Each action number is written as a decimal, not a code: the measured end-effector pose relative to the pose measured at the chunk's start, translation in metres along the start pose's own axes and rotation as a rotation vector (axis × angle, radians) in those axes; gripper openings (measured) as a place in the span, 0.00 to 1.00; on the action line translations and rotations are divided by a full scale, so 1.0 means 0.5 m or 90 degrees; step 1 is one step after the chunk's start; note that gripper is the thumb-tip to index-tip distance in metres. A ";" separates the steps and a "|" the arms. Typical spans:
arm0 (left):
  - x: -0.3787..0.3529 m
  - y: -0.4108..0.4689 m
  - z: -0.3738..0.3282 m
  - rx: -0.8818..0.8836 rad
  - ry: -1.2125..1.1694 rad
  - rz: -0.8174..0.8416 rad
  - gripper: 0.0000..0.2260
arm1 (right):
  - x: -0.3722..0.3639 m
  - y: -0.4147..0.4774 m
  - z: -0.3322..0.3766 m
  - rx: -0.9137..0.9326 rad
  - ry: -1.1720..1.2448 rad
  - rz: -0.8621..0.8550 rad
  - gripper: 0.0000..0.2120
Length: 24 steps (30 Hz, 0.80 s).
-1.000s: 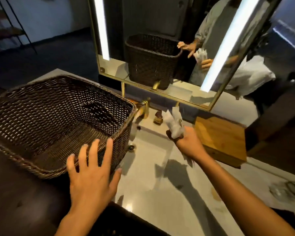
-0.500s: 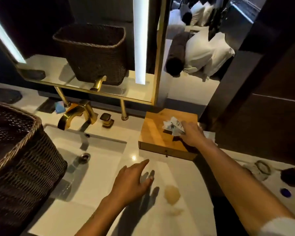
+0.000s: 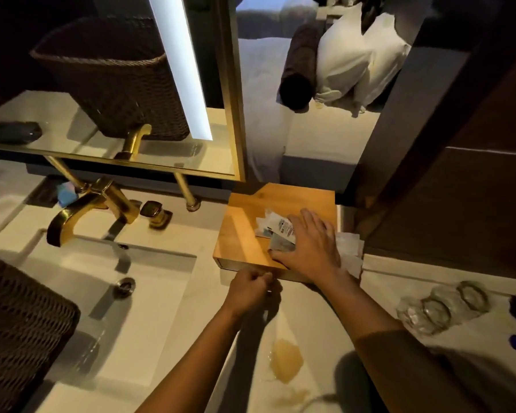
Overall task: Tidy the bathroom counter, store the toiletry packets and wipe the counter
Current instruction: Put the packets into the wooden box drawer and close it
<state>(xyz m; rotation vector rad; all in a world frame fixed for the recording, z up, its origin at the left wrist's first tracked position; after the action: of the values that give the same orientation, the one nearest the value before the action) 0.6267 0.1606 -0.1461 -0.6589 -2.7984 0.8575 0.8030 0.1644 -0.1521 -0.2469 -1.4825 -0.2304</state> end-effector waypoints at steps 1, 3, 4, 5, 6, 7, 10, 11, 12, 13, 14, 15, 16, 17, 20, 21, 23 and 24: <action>-0.003 0.005 0.001 0.006 -0.016 -0.005 0.13 | -0.002 0.002 0.001 0.004 -0.003 -0.003 0.45; -0.005 0.013 0.003 0.019 -0.059 -0.014 0.13 | -0.003 0.007 0.003 0.016 -0.012 -0.015 0.44; -0.006 0.016 0.005 0.028 -0.086 -0.014 0.13 | -0.002 0.011 0.003 0.022 -0.013 -0.021 0.43; -0.006 0.019 0.006 0.037 -0.111 -0.013 0.12 | -0.001 0.015 0.004 0.027 -0.010 -0.023 0.42; -0.007 0.022 0.007 0.042 -0.142 -0.006 0.12 | 0.000 0.018 0.004 0.031 -0.005 -0.023 0.41; -0.010 0.024 0.007 0.045 -0.173 0.005 0.11 | 0.003 0.020 0.004 0.035 0.001 -0.025 0.41; -0.018 0.037 0.017 0.050 -0.228 0.019 0.12 | 0.003 0.025 0.004 0.047 -0.004 -0.047 0.41; -0.019 0.041 0.021 0.055 -0.249 0.013 0.12 | 0.000 0.025 0.004 0.050 -0.011 -0.057 0.41; -0.019 0.043 0.025 0.060 -0.268 0.008 0.12 | 0.000 0.025 0.005 0.051 -0.018 -0.065 0.41; -0.018 0.045 0.028 0.064 -0.285 0.005 0.11 | -0.002 0.024 0.006 0.052 -0.021 -0.068 0.41; -0.018 0.045 0.032 0.069 -0.294 0.001 0.11 | -0.003 0.024 0.007 0.050 -0.021 -0.070 0.41; -0.016 0.045 0.035 0.070 -0.300 -0.002 0.11 | -0.003 0.024 0.008 0.048 -0.019 -0.072 0.41; -0.016 0.046 0.039 0.071 -0.304 -0.004 0.12 | -0.003 0.024 0.009 0.045 -0.017 -0.073 0.41; -0.015 0.047 0.044 0.072 -0.311 -0.008 0.12 | -0.003 0.025 0.010 0.044 -0.017 -0.073 0.41; -0.011 0.048 0.055 0.081 -0.311 -0.017 0.12 | -0.006 0.025 0.012 0.036 -0.019 -0.074 0.41; -0.009 0.047 0.057 0.086 -0.290 -0.014 0.12 | -0.007 0.025 0.013 0.033 -0.020 -0.075 0.42; -0.005 0.047 0.058 0.087 -0.239 -0.014 0.12 | -0.007 0.024 0.013 0.035 -0.026 -0.079 0.41; -0.003 0.045 0.057 0.083 -0.222 -0.018 0.12 | -0.006 0.025 0.012 0.038 -0.028 -0.081 0.41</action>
<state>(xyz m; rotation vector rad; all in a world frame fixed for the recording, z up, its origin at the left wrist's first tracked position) 0.6288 0.1624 -0.1825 -0.4892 -3.0045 1.2437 0.8007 0.1782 -0.1551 -0.1101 -1.5485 -0.2831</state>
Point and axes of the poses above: each hand's wrist, its own y-axis towards the middle knuckle, its own x-axis out of the back of the hand, z = x × y, the point moved 1 cm from there along y, towards the middle knuckle, and after that the axes turned 13 degrees about -y, right-handed, at the moved point
